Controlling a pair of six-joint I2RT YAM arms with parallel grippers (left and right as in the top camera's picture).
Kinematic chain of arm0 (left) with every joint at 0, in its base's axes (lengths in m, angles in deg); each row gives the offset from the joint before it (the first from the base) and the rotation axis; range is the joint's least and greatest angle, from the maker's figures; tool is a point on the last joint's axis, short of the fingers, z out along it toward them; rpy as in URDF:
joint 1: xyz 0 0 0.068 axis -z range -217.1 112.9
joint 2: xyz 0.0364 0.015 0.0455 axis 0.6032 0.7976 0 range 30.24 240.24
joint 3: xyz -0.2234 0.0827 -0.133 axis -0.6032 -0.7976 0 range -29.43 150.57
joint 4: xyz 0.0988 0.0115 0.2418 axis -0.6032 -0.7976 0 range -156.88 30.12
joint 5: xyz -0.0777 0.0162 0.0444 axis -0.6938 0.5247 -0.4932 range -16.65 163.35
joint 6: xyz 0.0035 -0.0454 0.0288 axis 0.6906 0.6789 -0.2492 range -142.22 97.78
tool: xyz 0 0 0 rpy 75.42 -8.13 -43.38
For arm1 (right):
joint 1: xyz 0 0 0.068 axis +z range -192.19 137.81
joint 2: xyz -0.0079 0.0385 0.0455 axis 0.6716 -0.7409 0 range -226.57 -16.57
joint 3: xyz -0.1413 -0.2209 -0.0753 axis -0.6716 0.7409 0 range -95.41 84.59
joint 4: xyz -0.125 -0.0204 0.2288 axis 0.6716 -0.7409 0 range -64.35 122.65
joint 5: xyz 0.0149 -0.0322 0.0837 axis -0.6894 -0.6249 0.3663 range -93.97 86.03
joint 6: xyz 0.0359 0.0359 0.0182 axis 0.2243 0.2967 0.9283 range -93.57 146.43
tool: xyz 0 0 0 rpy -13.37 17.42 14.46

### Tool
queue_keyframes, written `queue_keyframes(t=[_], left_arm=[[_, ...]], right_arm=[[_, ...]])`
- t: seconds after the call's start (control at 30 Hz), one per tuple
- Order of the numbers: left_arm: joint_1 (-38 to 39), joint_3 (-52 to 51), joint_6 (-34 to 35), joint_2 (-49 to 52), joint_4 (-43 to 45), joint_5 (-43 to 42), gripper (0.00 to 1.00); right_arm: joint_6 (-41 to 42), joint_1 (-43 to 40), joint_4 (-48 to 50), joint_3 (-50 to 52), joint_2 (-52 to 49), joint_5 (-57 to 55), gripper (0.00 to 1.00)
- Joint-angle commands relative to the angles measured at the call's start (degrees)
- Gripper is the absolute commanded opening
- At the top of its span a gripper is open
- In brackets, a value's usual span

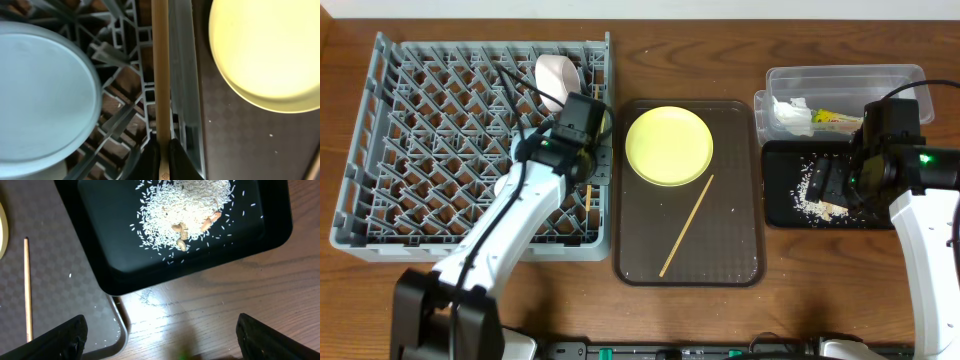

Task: Sort waste into correct bins and load items into the dishwasher rack
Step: 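Return the left gripper to the tray and grasp the second chopstick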

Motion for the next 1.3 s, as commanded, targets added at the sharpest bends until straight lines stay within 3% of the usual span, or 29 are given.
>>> queue_keyframes(t=[0.0,0.03,0.1,0.23,0.43,0.63,0.93,1.27], left_arm=[[-0.2,0.9,-0.3,1.4,0.8,0.7,0.17],[-0.3,0.9,-0.3,1.4,1.0,0.7,0.3],[-0.3,1.0,-0.3,1.1,1.0,0.7,0.46],[0.0,1.2,-0.3,-1.4,0.8,0.3,0.53],[3.4,1.2,-0.3,-6.7,0.7,-7.3,0.56],[12.8,1.0,-0.3,-6.1,0.9,-7.9,0.56],[24.4,0.8,0.0,4.5,2.0,-7.1,0.56],[28.4,0.8,0.3,16.2,5.3,-7.1,0.56]], right_arm=[[-0.5,-0.4,-0.2,-0.9,0.5,-0.8,0.93],[-0.5,-0.4,-0.2,-0.9,0.5,-0.8,0.93],[-0.5,-0.4,-0.2,-0.9,0.5,-0.8,0.93],[-0.5,-0.4,-0.2,-0.9,0.5,-0.8,0.93],[-0.5,-0.4,-0.2,-0.9,0.5,-0.8,0.94],[-0.5,-0.4,0.0,-0.9,0.5,-0.7,0.94],[-0.5,-0.4,-0.2,-0.9,0.5,-0.7,0.94],[-0.5,-0.4,-0.3,-0.9,0.5,-0.7,0.94]])
